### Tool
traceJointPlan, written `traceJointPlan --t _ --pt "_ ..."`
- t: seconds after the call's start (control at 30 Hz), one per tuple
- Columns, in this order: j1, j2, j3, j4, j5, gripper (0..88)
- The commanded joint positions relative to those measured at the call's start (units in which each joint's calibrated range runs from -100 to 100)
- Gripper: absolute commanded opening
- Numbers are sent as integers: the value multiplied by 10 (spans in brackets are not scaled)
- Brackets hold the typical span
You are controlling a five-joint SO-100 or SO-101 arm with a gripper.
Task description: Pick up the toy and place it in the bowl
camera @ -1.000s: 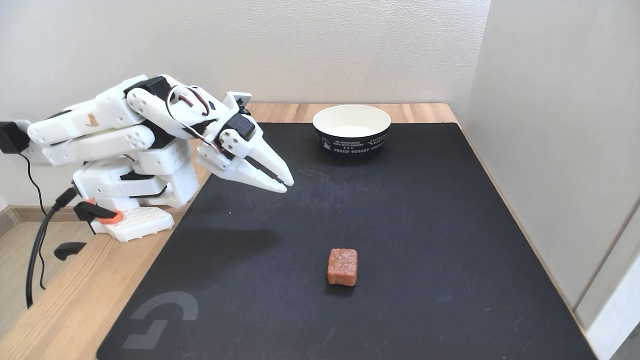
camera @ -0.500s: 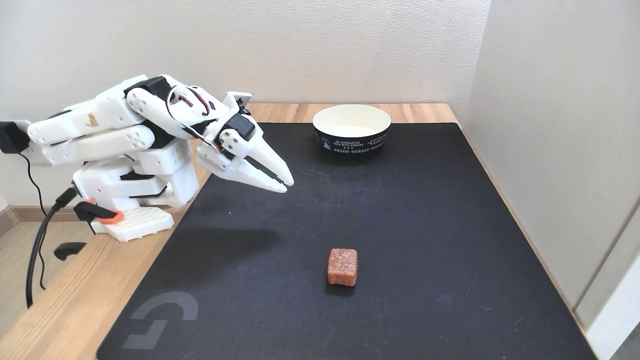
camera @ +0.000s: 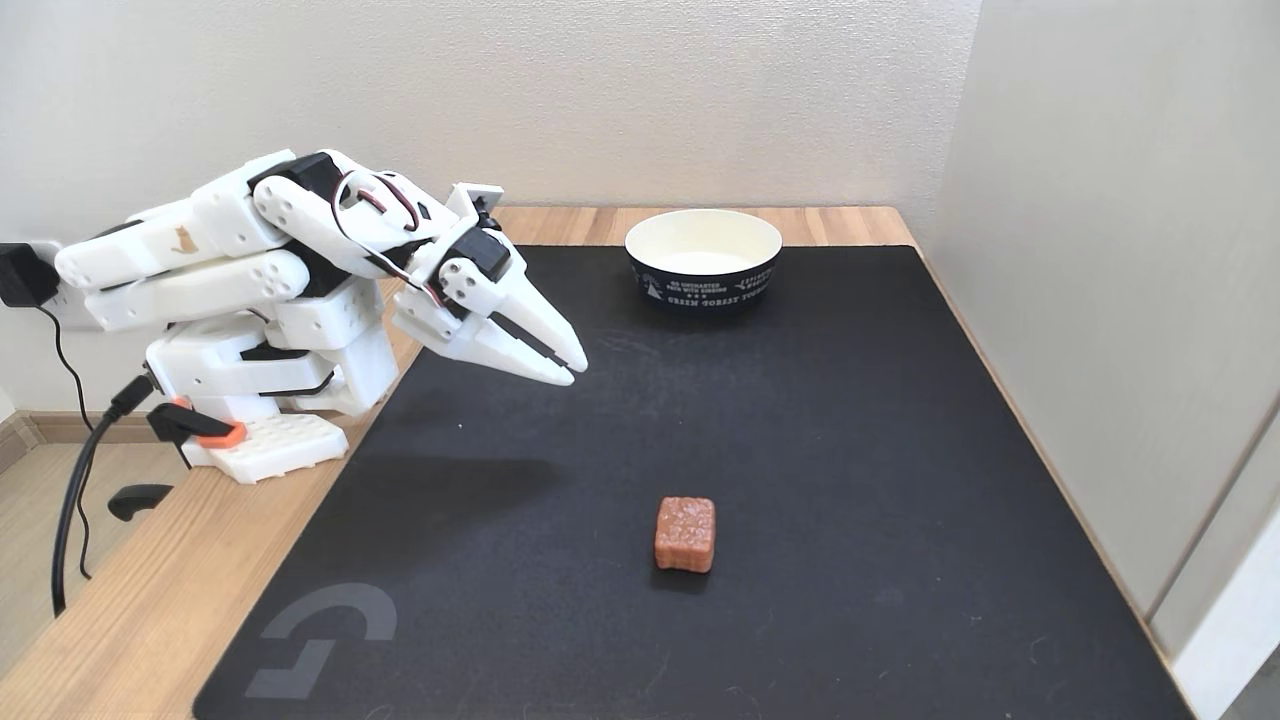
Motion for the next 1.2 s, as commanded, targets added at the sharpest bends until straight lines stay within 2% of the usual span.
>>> traceJointPlan --t 0.0,0.83,0.93,0.97,1.0,1.03,1.1,1.17 --pt "0 -4 4 1 -1 26" --pt "4 -4 4 1 -2 30" --pt "1 -4 4 1 -2 112" --pt "-1 -4 4 1 -2 165" --pt "-1 -4 4 1 0 273" --pt "-3 -4 4 1 3 326" --pt "-7 -4 4 1 3 396" --pt "-14 -4 4 1 0 428"
